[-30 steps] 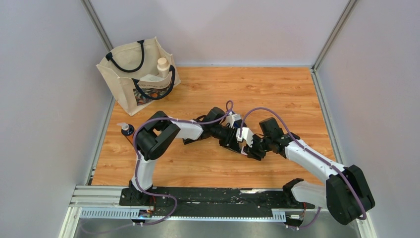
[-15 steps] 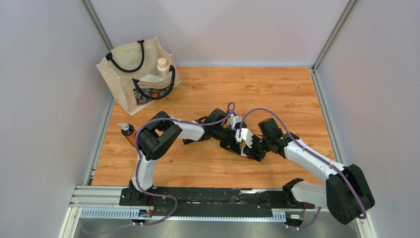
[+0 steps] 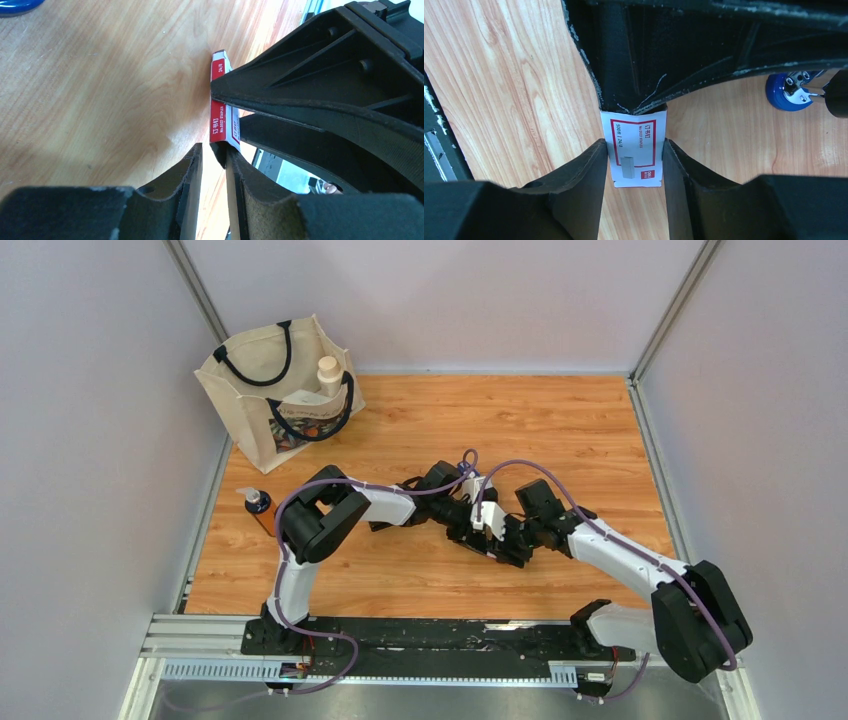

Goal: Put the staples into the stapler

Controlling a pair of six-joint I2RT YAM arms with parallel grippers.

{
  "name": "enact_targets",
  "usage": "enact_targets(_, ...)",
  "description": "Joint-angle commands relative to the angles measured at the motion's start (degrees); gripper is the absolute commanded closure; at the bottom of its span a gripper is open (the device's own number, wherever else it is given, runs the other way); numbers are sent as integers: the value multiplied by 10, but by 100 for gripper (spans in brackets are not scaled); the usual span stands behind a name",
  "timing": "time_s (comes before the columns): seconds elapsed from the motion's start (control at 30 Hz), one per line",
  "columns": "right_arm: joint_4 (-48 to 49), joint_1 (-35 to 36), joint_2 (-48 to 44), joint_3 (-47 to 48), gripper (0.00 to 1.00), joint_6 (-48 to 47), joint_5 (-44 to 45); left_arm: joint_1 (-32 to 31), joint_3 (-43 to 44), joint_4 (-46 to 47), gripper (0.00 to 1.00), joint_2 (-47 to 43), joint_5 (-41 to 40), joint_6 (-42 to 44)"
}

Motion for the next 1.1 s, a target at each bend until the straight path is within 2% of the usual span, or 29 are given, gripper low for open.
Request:
enact_targets(0.0,46,7,5,14,55,4,4,-11,19,9,68,7,16,-3)
enact_targets(0.23,54,10,3,11,54,5,13,-11,17,6,69,7,17,-1)
enact_targets(0.3,54,10,0,11,54,5,19,-10,20,-2,78,7,18,4)
enact_targets(0.33,54,9,-2,9,53,2,21,-10,20,-7,79,6,17,7)
enact_targets(0.57,46,0,-26,2,41,-15,28,-5,19,-10,80,9,18,6)
enact_targets(0.83,-4,-66,-65,-7,32,-74,18,1,20,-10,86,9,21,5)
enact_targets(1.07,-35,-73,-47,-15,25,-125,21,9,21,-12,88,12,27,5)
